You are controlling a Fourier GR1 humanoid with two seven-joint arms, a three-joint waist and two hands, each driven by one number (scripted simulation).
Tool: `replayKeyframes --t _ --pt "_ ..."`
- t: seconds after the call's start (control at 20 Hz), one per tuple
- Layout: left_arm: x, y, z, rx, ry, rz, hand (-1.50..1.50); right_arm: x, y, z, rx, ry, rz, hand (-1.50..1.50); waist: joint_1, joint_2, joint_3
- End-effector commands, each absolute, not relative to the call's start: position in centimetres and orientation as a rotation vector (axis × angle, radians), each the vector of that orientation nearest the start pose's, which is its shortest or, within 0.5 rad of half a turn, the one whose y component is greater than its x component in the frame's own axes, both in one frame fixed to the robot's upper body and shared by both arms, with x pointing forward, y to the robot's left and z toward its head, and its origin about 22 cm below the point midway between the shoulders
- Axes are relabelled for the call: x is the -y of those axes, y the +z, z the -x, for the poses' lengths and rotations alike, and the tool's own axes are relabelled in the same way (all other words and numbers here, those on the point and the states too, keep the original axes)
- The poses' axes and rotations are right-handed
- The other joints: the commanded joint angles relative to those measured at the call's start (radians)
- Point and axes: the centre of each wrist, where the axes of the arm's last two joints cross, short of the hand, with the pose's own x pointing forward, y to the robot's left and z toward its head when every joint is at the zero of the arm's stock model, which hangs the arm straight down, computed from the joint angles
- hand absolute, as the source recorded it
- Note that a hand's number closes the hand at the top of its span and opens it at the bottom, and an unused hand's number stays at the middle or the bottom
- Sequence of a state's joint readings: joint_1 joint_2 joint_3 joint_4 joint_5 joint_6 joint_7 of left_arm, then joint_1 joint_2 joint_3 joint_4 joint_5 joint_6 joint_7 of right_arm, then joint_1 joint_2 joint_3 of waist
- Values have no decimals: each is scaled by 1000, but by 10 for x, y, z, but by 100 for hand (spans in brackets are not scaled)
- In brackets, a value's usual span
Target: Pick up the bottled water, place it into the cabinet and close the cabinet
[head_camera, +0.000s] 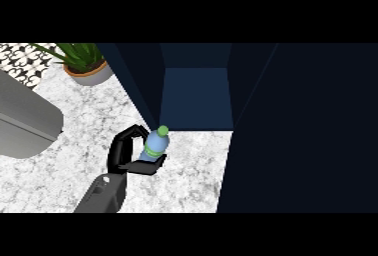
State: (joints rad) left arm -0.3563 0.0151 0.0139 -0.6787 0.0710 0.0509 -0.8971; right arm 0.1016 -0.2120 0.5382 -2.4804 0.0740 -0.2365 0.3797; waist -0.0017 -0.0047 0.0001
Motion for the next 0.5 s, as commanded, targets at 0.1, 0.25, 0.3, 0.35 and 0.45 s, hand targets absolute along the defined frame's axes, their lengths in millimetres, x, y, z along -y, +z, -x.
replayKeyframes --t 0.1,0.25,0.3,0.35,0.45 --pt "-177 -85 -287 1907 33 164 150 177 186 -108 1965 219 -204 -150 1 0 0" --pt "-149 -59 -299 1871 53 225 150 165 182 -109 1990 224 -239 -150 -5 0 -1" --pt "-137 -53 -287 1866 77 262 150 176 179 -116 1964 242 -230 -150 -2 0 0" --pt "-137 -46 -300 1885 69 236 150 170 177 -114 1972 222 -227 -150 -5 2 0" --pt "-135 -23 -298 1895 45 206 150 169 176 -108 1971 214 -223 -150 1 0 0"
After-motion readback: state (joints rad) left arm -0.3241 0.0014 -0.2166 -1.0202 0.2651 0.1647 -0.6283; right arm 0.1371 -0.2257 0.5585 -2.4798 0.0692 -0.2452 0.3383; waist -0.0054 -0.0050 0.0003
